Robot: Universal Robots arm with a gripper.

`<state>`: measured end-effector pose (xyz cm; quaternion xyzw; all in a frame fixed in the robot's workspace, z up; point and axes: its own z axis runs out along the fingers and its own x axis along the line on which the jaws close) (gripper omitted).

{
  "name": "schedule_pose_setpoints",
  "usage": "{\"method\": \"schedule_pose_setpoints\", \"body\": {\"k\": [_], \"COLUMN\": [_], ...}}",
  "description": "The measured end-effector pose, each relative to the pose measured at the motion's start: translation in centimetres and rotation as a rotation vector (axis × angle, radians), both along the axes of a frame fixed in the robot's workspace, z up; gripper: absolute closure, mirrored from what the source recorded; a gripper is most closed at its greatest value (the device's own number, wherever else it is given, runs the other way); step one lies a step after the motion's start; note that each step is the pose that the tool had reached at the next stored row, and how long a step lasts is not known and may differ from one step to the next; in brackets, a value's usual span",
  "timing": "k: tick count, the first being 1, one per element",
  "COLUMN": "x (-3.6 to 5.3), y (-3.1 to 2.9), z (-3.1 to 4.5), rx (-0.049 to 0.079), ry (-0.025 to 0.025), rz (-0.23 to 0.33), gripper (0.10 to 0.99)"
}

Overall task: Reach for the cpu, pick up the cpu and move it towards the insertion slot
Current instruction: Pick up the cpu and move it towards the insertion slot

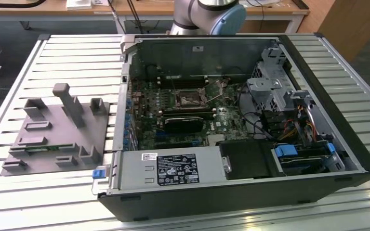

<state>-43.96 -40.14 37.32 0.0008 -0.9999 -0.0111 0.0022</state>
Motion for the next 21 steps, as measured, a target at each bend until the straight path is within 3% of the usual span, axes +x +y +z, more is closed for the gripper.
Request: {"method": "schedule_pose_setpoints", "body": {"k": [2, 5, 21], "x": [0.05, 0.85, 7.29], "y": [0.00, 0.00, 0.00], "z": [0.01, 0.00, -0.12], "rx": [0.000, 0.000, 0.000], "ry": [0.0002, 0.0001, 0.0001], "rz": [0.000, 0.000, -0.001], "gripper": [0.549, 0.549, 0.549]}}
